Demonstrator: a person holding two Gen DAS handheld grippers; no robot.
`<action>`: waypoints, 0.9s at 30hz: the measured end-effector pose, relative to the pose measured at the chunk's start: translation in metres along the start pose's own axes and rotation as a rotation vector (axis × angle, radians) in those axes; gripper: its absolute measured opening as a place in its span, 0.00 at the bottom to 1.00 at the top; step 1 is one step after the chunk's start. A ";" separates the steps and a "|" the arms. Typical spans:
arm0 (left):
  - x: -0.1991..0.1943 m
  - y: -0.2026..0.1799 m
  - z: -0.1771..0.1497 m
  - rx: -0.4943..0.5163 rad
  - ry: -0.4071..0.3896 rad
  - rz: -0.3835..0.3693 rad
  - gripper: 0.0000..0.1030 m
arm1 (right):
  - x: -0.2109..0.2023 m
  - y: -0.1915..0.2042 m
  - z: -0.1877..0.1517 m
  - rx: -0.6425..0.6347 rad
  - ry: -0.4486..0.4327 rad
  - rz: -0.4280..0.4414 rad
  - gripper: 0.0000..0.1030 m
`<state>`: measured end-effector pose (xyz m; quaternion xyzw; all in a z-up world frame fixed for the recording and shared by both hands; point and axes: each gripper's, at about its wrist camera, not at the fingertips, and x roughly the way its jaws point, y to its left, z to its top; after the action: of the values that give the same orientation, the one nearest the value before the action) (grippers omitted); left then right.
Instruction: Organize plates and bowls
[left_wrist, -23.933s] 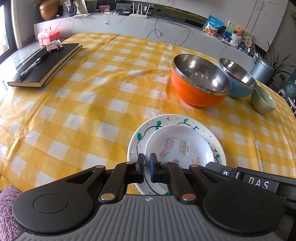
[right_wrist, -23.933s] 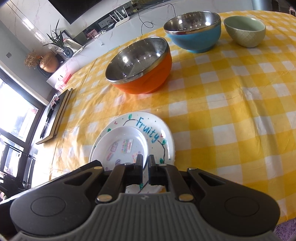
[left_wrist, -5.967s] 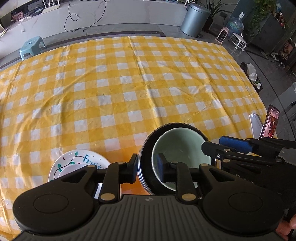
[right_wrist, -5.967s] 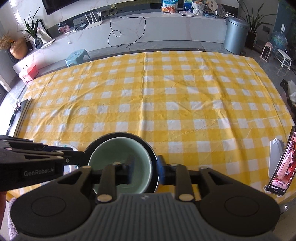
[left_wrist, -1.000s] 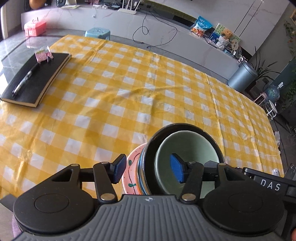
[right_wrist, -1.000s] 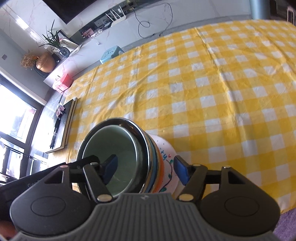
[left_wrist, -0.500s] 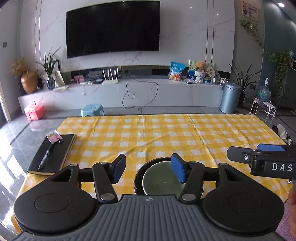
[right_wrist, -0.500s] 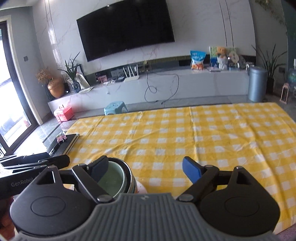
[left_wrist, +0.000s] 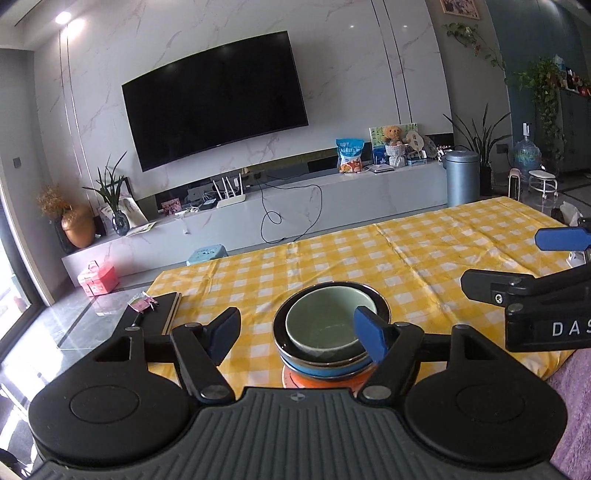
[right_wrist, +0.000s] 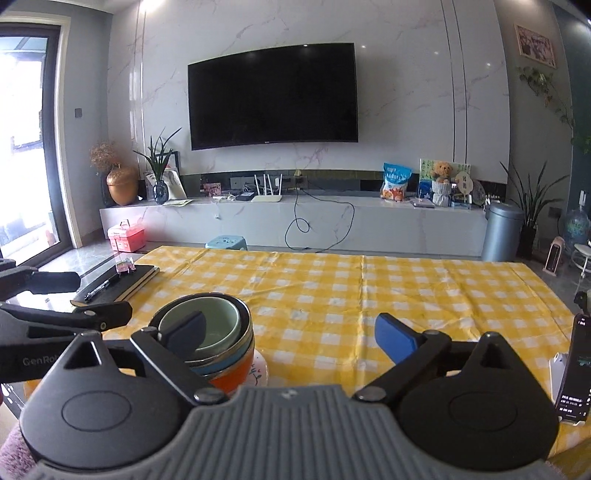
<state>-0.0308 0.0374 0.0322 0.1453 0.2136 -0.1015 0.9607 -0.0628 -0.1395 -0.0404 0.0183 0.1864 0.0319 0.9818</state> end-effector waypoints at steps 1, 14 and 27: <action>-0.002 -0.002 -0.003 0.013 0.000 0.002 0.80 | -0.001 0.002 -0.004 -0.019 0.003 0.001 0.96; 0.015 0.000 -0.048 -0.035 0.148 0.028 0.82 | 0.000 0.030 -0.037 -0.102 0.068 0.027 0.97; 0.031 -0.009 -0.073 -0.025 0.247 0.038 0.82 | 0.025 0.024 -0.067 -0.079 0.210 0.018 0.97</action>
<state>-0.0334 0.0490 -0.0468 0.1490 0.3290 -0.0618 0.9305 -0.0653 -0.1125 -0.1109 -0.0220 0.2867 0.0495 0.9565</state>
